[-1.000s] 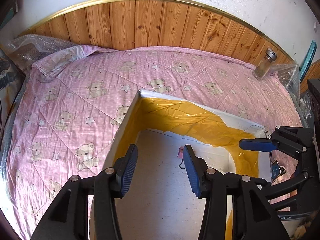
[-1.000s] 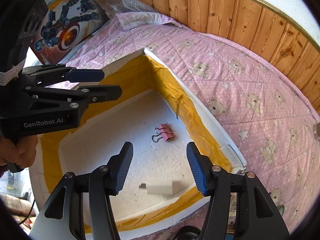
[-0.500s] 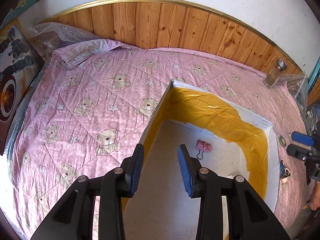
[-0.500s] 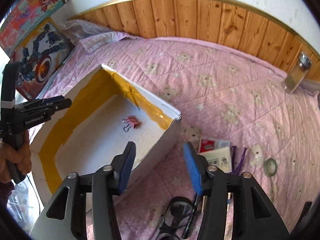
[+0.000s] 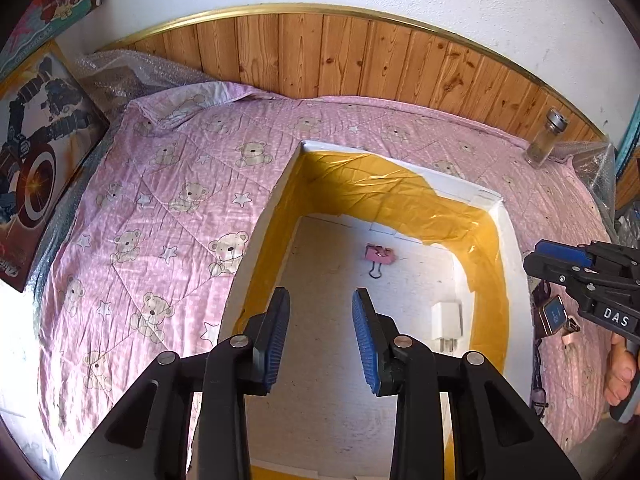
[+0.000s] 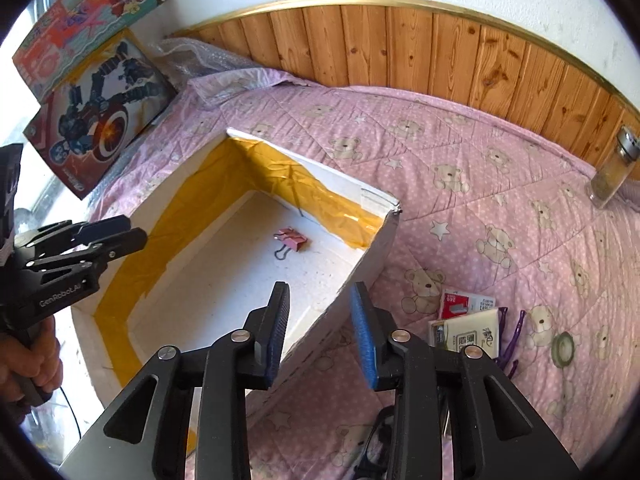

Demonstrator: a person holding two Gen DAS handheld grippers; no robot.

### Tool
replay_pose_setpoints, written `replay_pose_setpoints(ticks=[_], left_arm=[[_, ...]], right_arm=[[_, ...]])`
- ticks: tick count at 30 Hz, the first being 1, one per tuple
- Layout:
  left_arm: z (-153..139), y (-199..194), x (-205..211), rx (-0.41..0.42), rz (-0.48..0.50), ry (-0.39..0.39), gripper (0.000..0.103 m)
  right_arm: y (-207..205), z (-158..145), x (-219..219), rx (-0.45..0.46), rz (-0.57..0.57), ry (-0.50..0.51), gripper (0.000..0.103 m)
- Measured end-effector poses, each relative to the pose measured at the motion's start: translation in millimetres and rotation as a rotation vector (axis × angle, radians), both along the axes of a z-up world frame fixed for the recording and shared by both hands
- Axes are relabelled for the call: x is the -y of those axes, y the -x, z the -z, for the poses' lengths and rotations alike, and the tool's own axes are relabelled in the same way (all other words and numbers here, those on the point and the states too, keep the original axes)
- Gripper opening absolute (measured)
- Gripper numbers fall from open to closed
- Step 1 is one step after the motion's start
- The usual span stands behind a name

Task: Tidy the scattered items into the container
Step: 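Move both open tools away from the box back toward the remaining items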

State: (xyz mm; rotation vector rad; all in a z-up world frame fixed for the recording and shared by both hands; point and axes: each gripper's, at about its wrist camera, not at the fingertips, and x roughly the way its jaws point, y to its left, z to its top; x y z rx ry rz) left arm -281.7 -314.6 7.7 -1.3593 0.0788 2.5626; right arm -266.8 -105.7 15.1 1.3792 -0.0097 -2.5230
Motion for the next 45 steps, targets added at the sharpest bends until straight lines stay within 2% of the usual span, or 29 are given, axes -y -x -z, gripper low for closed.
replay_pose_setpoints(ticks=[2, 7, 19, 27, 37, 45], left_arm=[[-4, -7, -7, -0.011, 0.016, 0.003, 0.039], [-10, -30, -22, -0.016, 0.042, -0.005, 0.039], [-34, -96, -32, -0.068, 0.061, -0.045, 0.045], [-37, -134, -30, -0.075, 0.059, -0.084, 0.045], [-40, -174, -40, -0.080, 0.059, -0.105, 0.045], [-44, -204, -65, -0.082, 0.089, -0.111, 0.045]], right_arm=[[-15, -8, 11, -0.010, -0.031, 0.004, 0.038], [-49, -12, 34, -0.009, -0.083, 0.006, 0.043], [-115, -20, 44, -0.017, -0.082, 0.031, 0.047], [-149, -24, 50, -0.033, -0.087, 0.059, 0.048], [-182, -22, 33, -0.056, -0.067, 0.083, 0.048], [-209, -19, -2, -0.081, -0.016, 0.099, 0.049]])
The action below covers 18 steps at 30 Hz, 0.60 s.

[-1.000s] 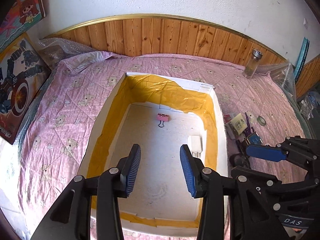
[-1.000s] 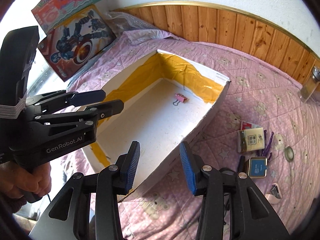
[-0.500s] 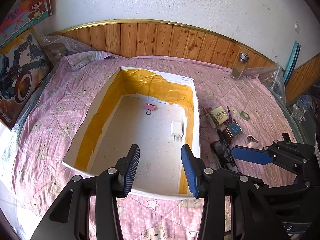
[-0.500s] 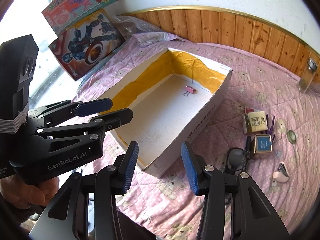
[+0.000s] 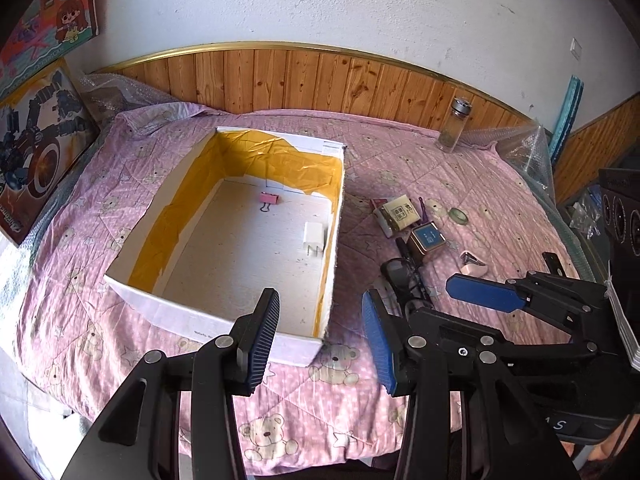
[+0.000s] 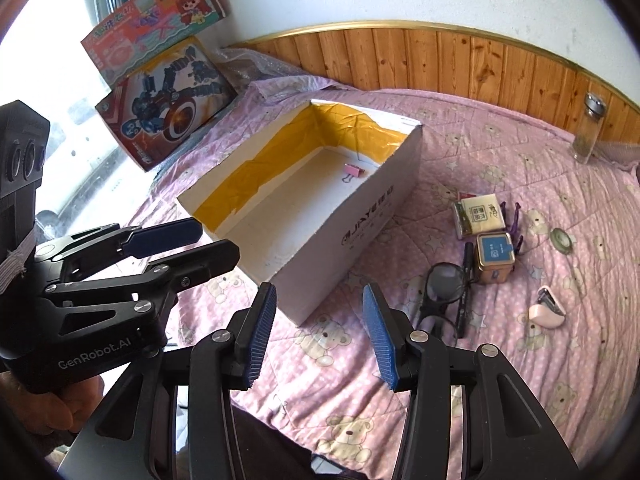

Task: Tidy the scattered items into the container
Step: 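Move both open tools away from the box back toward the remaining items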

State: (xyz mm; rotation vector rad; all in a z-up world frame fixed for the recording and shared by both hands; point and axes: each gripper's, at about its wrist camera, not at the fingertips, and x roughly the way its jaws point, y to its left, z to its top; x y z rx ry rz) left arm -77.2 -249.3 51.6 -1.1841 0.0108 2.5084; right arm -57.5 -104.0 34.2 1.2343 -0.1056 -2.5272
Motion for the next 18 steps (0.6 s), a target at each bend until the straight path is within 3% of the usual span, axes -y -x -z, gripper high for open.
replay_pose_setpoints(ticks=[18], left_arm=[[22, -15, -81, 0.062, 0.098, 0.004, 0.047]], right_arm=[[-32, 37, -93, 0.035, 0.159, 0.063, 0.049]])
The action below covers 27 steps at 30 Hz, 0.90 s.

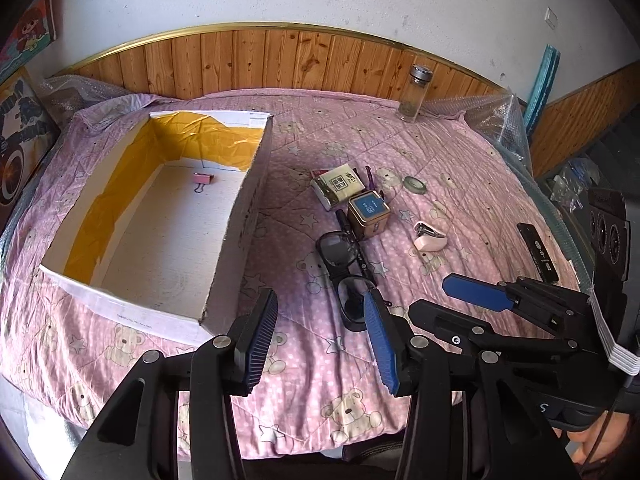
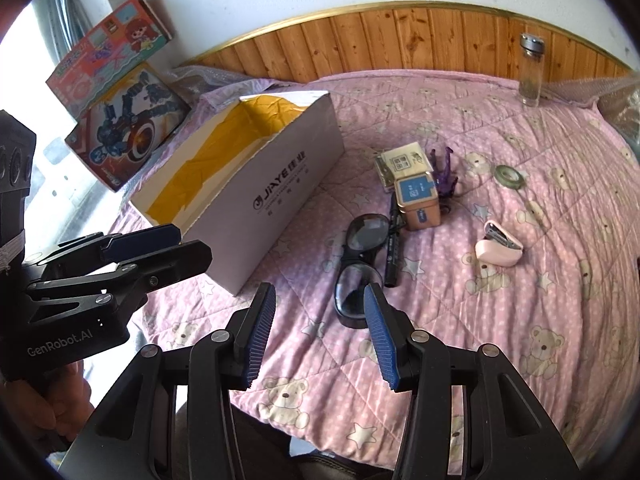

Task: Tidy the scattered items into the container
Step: 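Move both open tools away from the box back toward the remaining items, then grasp the black glasses with the left tool while the right tool grasps the pink stapler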

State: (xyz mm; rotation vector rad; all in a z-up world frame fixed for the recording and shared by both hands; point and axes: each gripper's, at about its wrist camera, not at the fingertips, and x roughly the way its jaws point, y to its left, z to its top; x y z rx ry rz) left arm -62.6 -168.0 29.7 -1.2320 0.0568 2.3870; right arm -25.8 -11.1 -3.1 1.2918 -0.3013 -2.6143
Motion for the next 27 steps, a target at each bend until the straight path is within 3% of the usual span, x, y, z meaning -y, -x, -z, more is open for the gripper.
replay_pose_setpoints(ticks=[14, 21, 27], left_arm=[[58, 27, -48, 0.116, 0.037, -0.013, 0.050], [92, 65, -66, 0.152, 0.010, 0.020, 0.052], [130, 101, -78, 0.206, -0.031, 0.035, 0.052]], right_arm=[[6, 53, -53, 0.103, 0.104, 0.069, 0.049], [21, 63, -92, 0.107, 0.173, 0.112, 0.049], [42, 70, -105, 0.104, 0.168, 0.093, 0.049]])
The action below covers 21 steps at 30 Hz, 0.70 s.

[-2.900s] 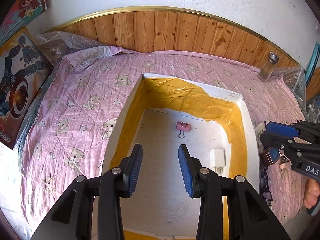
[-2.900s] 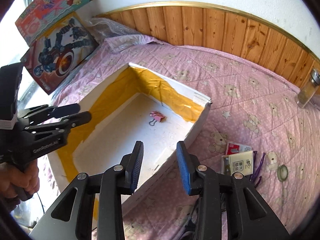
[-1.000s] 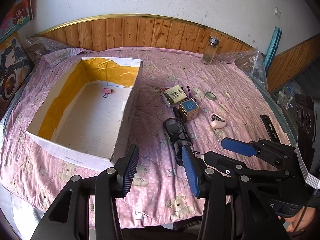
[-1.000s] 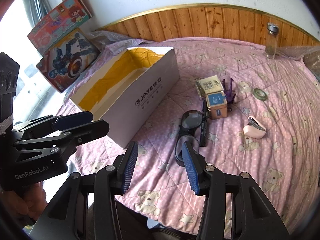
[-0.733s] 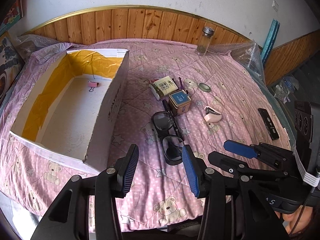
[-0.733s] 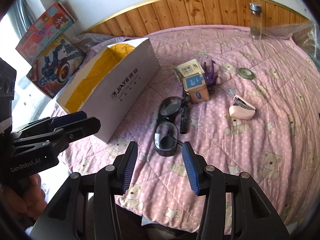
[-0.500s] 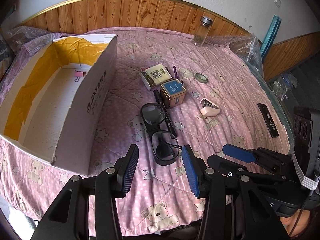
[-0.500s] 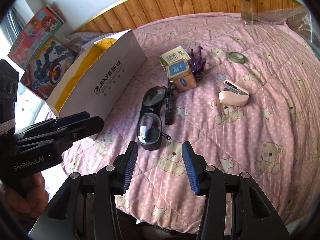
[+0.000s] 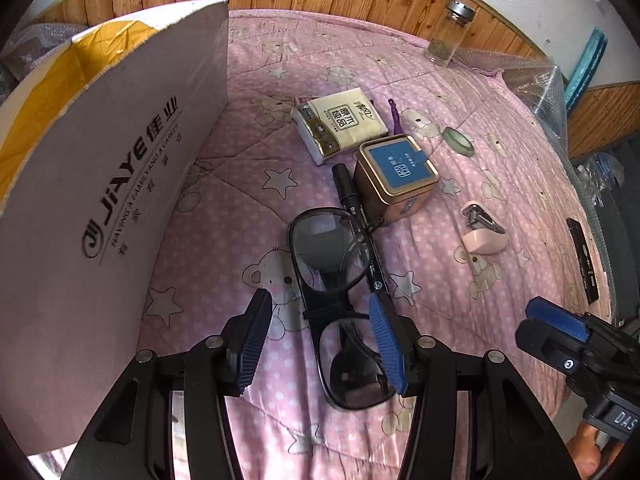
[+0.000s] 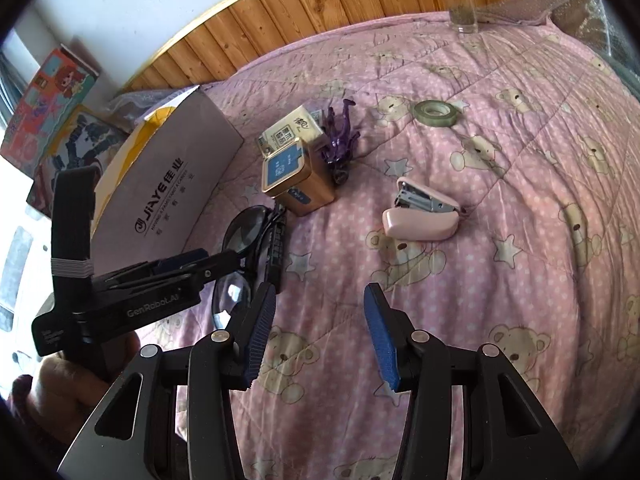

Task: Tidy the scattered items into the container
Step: 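Grasp the black glasses with the left tool while the right tool grasps the pink stapler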

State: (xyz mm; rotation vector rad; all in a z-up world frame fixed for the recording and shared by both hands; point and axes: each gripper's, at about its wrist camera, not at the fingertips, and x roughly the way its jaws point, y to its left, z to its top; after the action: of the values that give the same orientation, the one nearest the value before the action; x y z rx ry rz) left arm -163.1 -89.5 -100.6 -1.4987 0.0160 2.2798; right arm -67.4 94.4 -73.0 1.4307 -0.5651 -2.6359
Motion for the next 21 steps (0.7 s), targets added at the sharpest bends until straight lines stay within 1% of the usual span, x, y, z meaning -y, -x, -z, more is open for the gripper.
replay_pose_setpoints(ticks=[5, 11, 13, 14, 16, 18, 20, 21], left_arm=[[21, 15, -10, 0.032, -0.003, 0.008, 0.053], [24, 17, -16, -0.053, 0.026, 0.029, 0.056], [23, 15, -11, -0.060, 0.027, 0.020, 0.056], [23, 14, -7, -0.060, 0.017, 0.009, 0.056], [23, 11, 2, -0.063, -0.007, -0.004, 0.056], [22, 8, 8, -0.065, -0.020, -0.015, 0.056], [21, 5, 11, -0.062, -0.027, -0.015, 0.056], [20, 5, 11, -0.060, -0.028, -0.012, 0.056]], right_arm=[[21, 7, -35, 0.017, 0.046, -0.039, 0.049], [54, 27, -65, 0.072, 0.074, -0.107, 0.050], [62, 35, -69, 0.089, 0.061, -0.122, 0.050], [64, 37, -70, 0.084, 0.051, -0.111, 0.053], [68, 39, -73, 0.073, 0.042, -0.110, 0.054], [74, 41, -77, 0.084, 0.064, -0.155, 0.055], [78, 41, -86, 0.069, 0.095, -0.131, 0.055], [81, 40, -90, 0.069, 0.106, -0.135, 0.055]])
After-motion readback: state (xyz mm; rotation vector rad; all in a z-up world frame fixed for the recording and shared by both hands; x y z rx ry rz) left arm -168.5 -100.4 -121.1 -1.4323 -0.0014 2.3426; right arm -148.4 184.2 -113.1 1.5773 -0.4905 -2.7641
